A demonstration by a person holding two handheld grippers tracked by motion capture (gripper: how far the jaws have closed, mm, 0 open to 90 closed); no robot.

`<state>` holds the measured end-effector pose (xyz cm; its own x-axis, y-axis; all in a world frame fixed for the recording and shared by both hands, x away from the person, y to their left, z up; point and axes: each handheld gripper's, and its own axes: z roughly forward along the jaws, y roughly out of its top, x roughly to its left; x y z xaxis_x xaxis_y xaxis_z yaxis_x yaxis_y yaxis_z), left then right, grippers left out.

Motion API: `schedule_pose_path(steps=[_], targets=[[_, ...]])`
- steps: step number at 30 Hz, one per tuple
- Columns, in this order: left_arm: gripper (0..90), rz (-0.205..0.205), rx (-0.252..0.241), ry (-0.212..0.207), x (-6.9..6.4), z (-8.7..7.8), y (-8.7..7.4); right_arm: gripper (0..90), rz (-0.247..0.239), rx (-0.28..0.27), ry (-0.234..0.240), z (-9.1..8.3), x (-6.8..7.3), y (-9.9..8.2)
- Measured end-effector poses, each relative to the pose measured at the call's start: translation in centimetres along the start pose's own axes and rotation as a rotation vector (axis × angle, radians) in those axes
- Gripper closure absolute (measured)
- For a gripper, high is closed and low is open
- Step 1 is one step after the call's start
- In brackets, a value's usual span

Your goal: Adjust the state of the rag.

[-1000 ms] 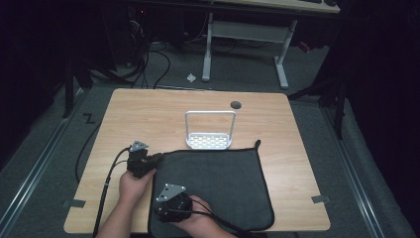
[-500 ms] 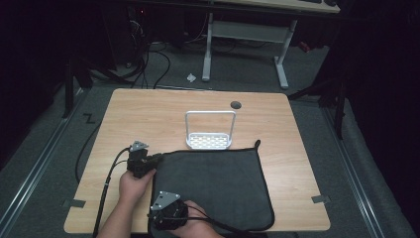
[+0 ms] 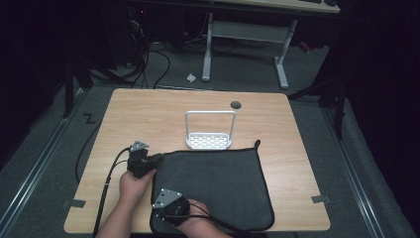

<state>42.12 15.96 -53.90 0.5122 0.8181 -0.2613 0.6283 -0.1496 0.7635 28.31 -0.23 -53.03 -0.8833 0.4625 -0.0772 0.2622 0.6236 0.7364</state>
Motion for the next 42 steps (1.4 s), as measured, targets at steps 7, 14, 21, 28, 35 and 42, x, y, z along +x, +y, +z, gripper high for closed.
schedule_pose_path(steps=[7,14,21,28,35,42], targets=[[83.0,-0.126,-0.112,-0.072,-0.7,-0.5,0.7,84.7,-0.006,-0.1,-0.024,-3.3,-0.9,0.5],[83.0,-0.178,-0.152,-0.097,-1.2,-0.8,1.1,84.6,0.017,-0.173,-0.045,-6.1,-1.2,0.5],[83.0,-0.197,-0.186,-0.073,0.3,-3.1,0.8,84.5,-0.019,-0.186,-0.004,-4.8,-0.1,2.4],[83.0,-0.219,-0.203,-0.02,3.0,-7.5,-0.1,84.5,-0.062,-0.2,0.048,-3.1,1.9,5.4],[82.9,-0.199,-0.201,0.002,3.3,-9.5,-0.1,84.4,-0.089,-0.224,0.084,-2.9,3.2,7.1],[82.9,-0.168,-0.193,-0.028,0.3,-7.2,1.4,84.4,-0.082,-0.229,0.046,-5.1,1.8,5.5]])
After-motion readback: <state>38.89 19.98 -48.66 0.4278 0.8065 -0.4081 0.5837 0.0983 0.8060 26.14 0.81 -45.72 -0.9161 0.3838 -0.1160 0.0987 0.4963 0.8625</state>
